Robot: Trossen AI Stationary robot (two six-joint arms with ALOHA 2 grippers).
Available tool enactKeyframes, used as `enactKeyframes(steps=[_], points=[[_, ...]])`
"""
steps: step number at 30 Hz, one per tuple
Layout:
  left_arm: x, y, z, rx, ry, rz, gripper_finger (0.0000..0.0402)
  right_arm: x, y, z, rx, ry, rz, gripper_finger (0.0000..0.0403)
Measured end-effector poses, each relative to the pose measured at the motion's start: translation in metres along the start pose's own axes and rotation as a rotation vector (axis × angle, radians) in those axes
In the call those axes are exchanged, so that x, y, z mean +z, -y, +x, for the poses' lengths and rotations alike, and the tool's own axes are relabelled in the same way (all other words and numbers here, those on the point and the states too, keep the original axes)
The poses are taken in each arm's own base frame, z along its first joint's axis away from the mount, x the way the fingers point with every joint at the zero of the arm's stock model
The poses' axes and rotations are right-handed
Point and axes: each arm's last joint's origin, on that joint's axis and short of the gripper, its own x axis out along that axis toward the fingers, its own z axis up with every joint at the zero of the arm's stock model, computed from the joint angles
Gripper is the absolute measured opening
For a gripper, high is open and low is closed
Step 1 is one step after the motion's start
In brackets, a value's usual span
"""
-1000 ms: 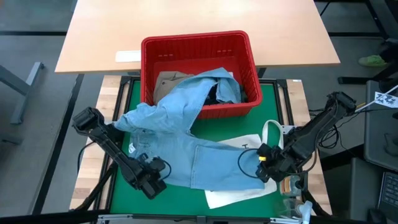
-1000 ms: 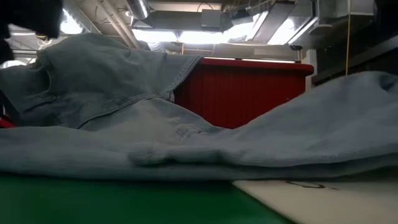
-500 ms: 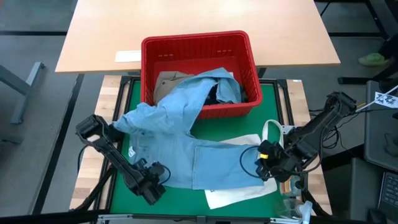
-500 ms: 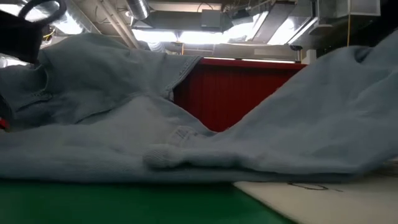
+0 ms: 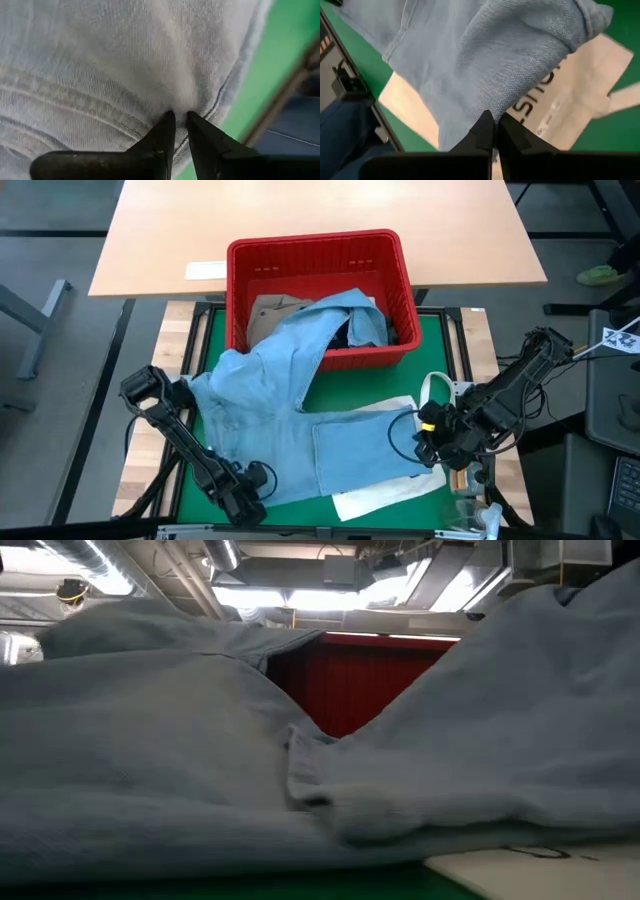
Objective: Fold Laundry from Bin
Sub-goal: Fold the blue jeans
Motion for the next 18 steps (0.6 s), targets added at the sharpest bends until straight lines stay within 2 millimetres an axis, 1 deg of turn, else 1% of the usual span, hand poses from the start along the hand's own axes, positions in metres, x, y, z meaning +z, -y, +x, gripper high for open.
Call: enactKeyframes(steps=[3,6,12,18], points=[[0.001,0.005,0.000,-0.050,0.019,-0.001,0.0049,-0.002,0.001,0.000,-0.003,-0.061,-0.002,0.0004],[0.001,0.006,0.000,-0.060,0.027,0.000,0.0049,-0.003,0.001,0.000,0.001,-0.103,-0.001,0.0007],[0.002,0.006,-0.006,-0.069,0.041,0.027,0.0050,-0.003,0.000,0.000,0.005,-0.097,0.001,0.0009],[0.006,0.009,-0.023,-0.102,0.124,0.083,0.0050,-0.001,-0.007,0.000,0.074,-0.078,0.021,0.0011]])
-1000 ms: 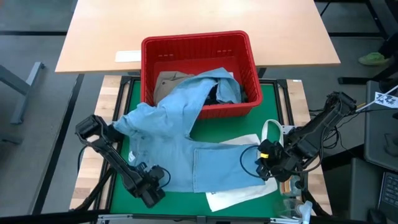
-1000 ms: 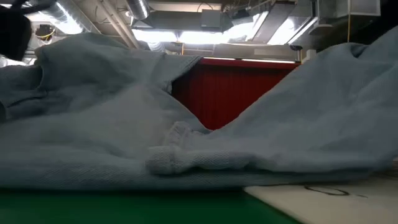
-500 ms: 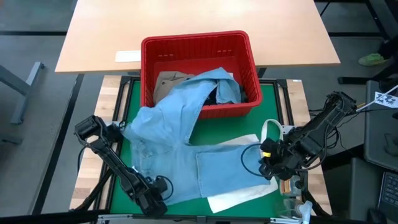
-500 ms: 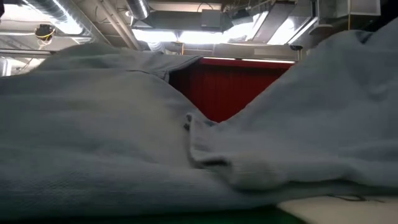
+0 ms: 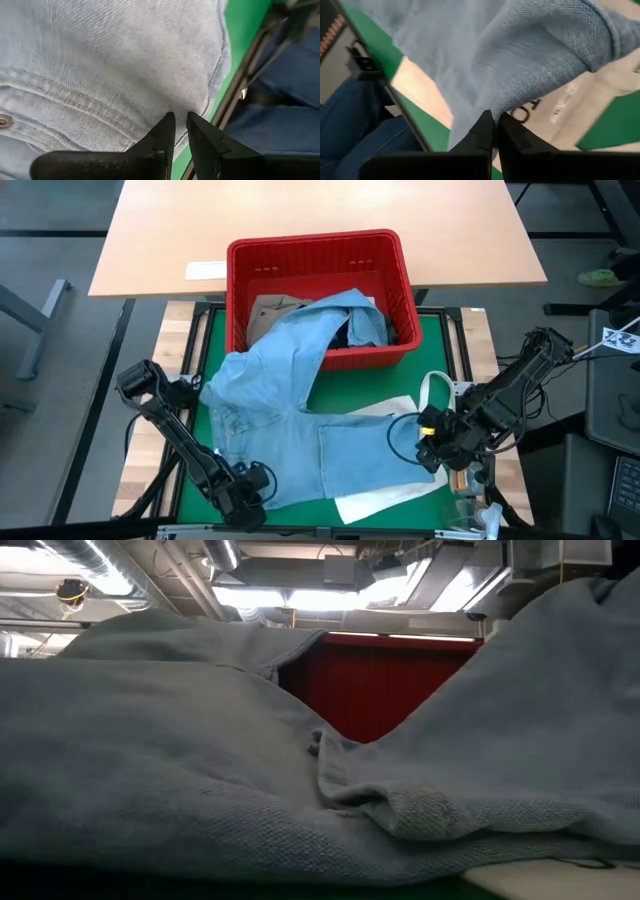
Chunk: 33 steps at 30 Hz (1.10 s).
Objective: Fold Laundry from Bin
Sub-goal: Fold the blue jeans
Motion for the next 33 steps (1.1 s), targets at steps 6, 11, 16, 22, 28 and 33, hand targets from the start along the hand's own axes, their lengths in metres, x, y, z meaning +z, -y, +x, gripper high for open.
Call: enactKeyframes(steps=[6,11,16,22,28,33], points=[[0.008,0.001,-0.006,-0.008,0.032,0.069,0.0050,0.000,-0.001,0.000,0.014,0.004,-0.025,0.0012],[0.006,-0.011,-0.005,0.103,-0.062,0.104,0.0050,-0.001,0.009,0.000,-0.089,-0.015,-0.030,0.0007],[0.003,-0.021,-0.007,0.210,-0.077,0.090,0.0050,-0.003,0.021,-0.002,-0.213,-0.070,0.013,0.0009],[0.005,-0.021,-0.010,0.203,-0.074,0.080,0.0050,-0.004,0.023,-0.003,-0.229,-0.094,0.018,0.0010],[0.010,-0.009,-0.024,0.066,-0.026,0.087,0.0050,0.000,0.010,-0.011,-0.120,-0.071,0.027,0.0011],[0.014,-0.005,-0.027,0.033,0.073,0.106,0.0050,0.005,-0.002,-0.019,-0.024,0.028,0.010,0.0011]])
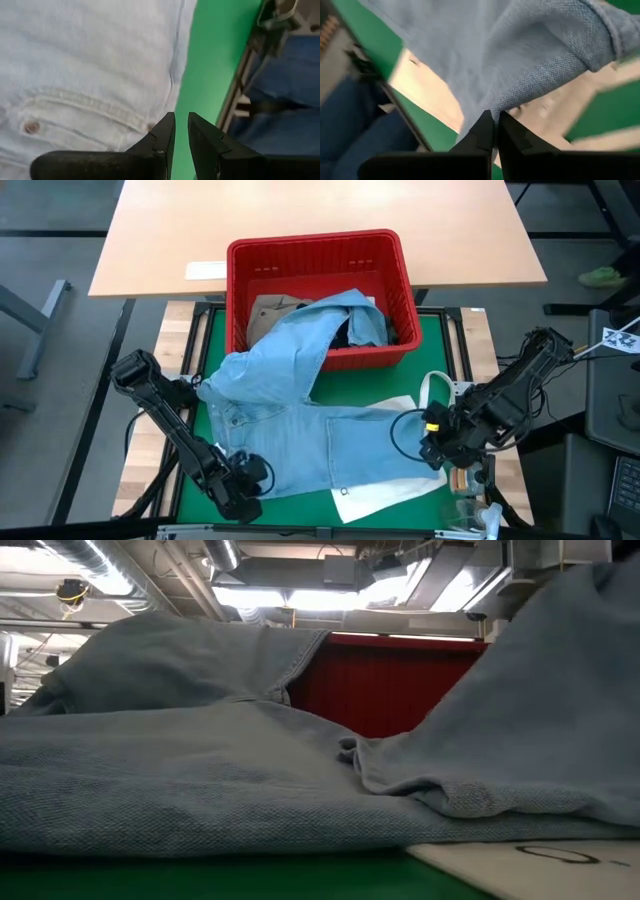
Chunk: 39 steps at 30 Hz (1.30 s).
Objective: Fold Laundry from Bin
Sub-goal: Fold the blue jeans
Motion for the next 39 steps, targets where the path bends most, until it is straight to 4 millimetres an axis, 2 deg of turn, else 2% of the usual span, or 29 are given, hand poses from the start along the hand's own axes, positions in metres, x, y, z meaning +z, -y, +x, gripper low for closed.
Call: enactKeyframes(steps=[8,15,19,22,28,32,39], points=[[0.004,-0.002,0.007,0.041,0.074,-0.008,0.0050,0.010,-0.029,0.008,0.218,0.244,0.033,0.0012],[0.005,-0.003,0.007,0.037,0.046,0.020,0.0050,0.039,-0.073,0.034,0.397,0.448,-0.082,0.0012],[0.003,-0.002,0.002,0.028,0.040,0.026,0.0050,0.064,-0.094,0.062,0.479,0.524,-0.155,0.0012],[0.002,-0.003,-0.009,0.018,0.038,0.028,0.0050,0.084,-0.107,0.086,0.559,0.573,-0.194,0.0012],[-0.005,-0.007,-0.042,0.002,0.019,0.059,0.0050,0.123,-0.119,0.140,0.696,0.711,-0.220,0.0012],[-0.010,-0.014,-0.065,0.001,0.002,0.031,0.0050,0.147,-0.129,0.173,0.775,0.742,-0.215,0.0012],[-0.020,-0.021,-0.095,-0.040,-0.021,-0.021,0.0050,0.177,-0.162,0.223,0.799,0.750,-0.260,0.0012]])
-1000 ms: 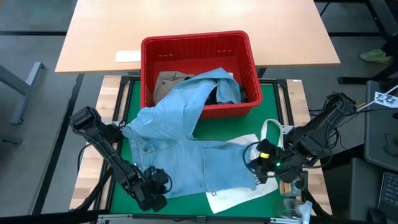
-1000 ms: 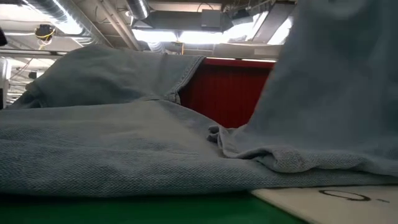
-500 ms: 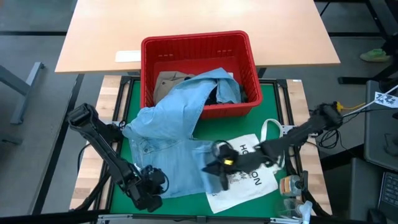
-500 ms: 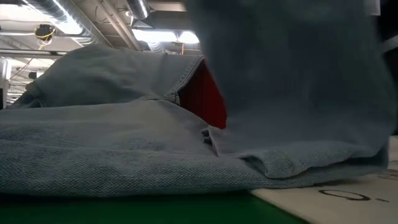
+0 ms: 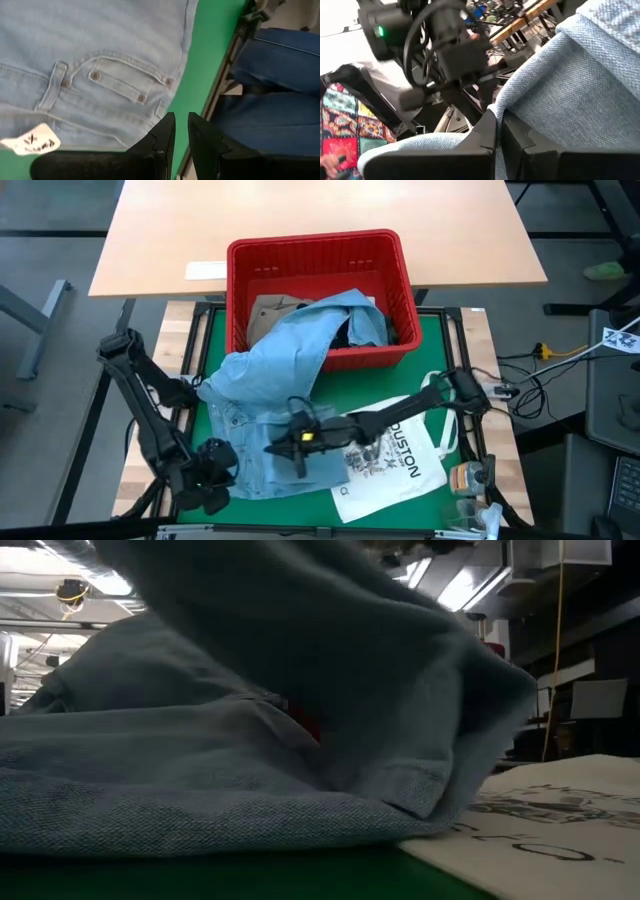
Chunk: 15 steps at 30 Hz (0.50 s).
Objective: Fold Laundry from Bin
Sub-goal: Fold the blue jeans
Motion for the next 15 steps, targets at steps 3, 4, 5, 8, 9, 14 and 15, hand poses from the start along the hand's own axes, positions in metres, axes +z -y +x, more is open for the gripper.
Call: enactKeyframes(steps=[3,4,5,8,9,14,15], points=[[-0.005,0.000,-0.009,-0.032,-0.010,-0.018,0.0050,-0.004,0.002,0.022,0.012,0.023,-0.035,0.0012],[-0.007,0.000,-0.011,-0.039,-0.014,-0.022,0.0050,-0.005,0.002,0.028,0.017,0.030,-0.042,0.0012],[-0.009,0.000,-0.013,-0.045,-0.019,-0.028,0.0050,-0.006,0.002,0.034,0.025,0.041,-0.049,0.0012],[-0.015,0.000,-0.016,-0.056,-0.032,-0.048,0.0050,-0.010,0.004,0.049,0.015,0.035,-0.080,0.0012],[-0.017,0.000,-0.017,-0.057,-0.036,-0.057,0.0050,-0.013,0.006,0.053,0.002,0.023,-0.094,0.0012],[-0.022,0.000,-0.018,-0.063,-0.047,-0.102,0.0050,-0.027,0.015,0.064,-0.044,-0.039,-0.129,0.0012],[-0.022,0.001,-0.019,-0.064,-0.048,-0.101,0.0050,-0.029,0.017,0.065,-0.050,-0.048,-0.130,0.0012]])
